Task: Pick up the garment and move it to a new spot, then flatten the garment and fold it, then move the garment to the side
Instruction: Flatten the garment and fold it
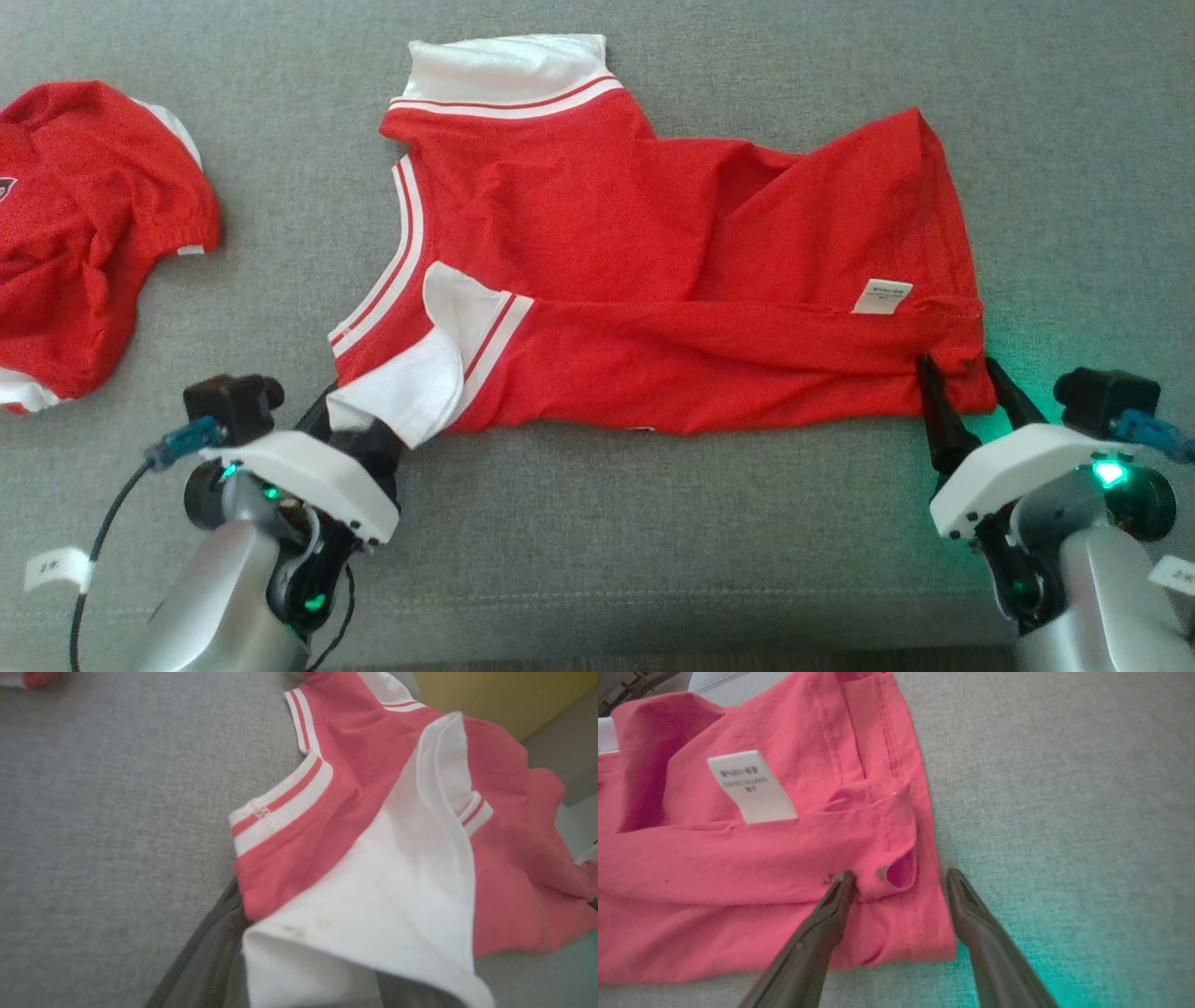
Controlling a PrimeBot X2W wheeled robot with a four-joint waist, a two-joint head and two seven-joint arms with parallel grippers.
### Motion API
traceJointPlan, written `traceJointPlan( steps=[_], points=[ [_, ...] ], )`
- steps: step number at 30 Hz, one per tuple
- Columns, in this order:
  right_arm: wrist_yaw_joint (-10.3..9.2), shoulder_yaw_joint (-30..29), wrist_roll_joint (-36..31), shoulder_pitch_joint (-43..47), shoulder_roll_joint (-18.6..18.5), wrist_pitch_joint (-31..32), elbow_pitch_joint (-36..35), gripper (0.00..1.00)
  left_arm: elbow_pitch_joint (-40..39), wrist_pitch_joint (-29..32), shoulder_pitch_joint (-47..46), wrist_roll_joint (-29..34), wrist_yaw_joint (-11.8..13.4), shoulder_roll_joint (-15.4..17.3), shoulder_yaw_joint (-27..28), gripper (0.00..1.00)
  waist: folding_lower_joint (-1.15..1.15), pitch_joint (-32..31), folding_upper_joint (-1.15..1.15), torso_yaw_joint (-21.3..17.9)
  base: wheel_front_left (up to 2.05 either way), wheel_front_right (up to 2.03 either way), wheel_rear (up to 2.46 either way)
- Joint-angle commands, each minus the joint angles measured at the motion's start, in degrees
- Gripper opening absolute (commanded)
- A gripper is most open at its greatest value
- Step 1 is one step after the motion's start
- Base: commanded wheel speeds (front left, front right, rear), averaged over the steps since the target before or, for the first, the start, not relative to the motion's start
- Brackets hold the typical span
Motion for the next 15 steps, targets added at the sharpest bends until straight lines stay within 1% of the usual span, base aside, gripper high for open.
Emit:
traceJointPlan(
  steps=[1,2,3,4,7,10,15],
  points=[
    [-0.11,1.8,0.9,-0.9,-0.5,1.4,-0.1,1.0,0.3,1.2,-1.0,-1.4,-0.2,0.6,0.1,0.05,0.0,0.1,0.0,0.0,0.0,0.0,0.0],
    [-0.11,2.0,1.5,-0.9,-0.5,2.0,0.1,0.91,0.5,1.5,-1.2,-1.8,-0.3,0.8,-0.7,0.0,0.0,0.1,0.0,-0.1,0.0,0.0,0.0],
    [-0.11,2.1,1.6,-0.9,-0.5,2.2,0.1,0.44,0.6,1.5,-1.4,-2.5,-0.3,0.9,-1.3,0.0,0.0,0.2,0.0,-0.1,0.0,0.0,0.0],
    [-0.11,2.1,2.2,-0.9,-0.5,2.3,0.0,0.0,0.3,1.2,-1.5,-3.1,-0.3,1.0,-2.0,0.0,0.0,0.2,0.0,-0.1,0.0,0.0,0.0],
    [-0.11,2.2,3.0,-0.8,-0.5,2.3,-0.6,0.0,-0.3,0.6,-1.7,-4.0,-0.3,1.6,-3.7,0.0,0.0,0.2,0.0,-0.2,0.0,0.0,0.0],
    [-0.11,1.1,3.8,-0.4,-0.5,1.6,-2.1,0.0,-1.3,-1.8,-1.4,-5.3,-0.4,2.3,-4.4,0.0,0.0,0.1,0.0,-0.1,0.0,0.0,0.0],
    [-0.11,-0.8,5.6,1.4,-0.5,1.3,-5.2,0.0,-4.2,-5.5,1.2,-7.6,-0.3,3.0,-2.7,0.0,0.0,-0.6,0.0,-0.2,0.0,0.0,0.0]
  ],
)
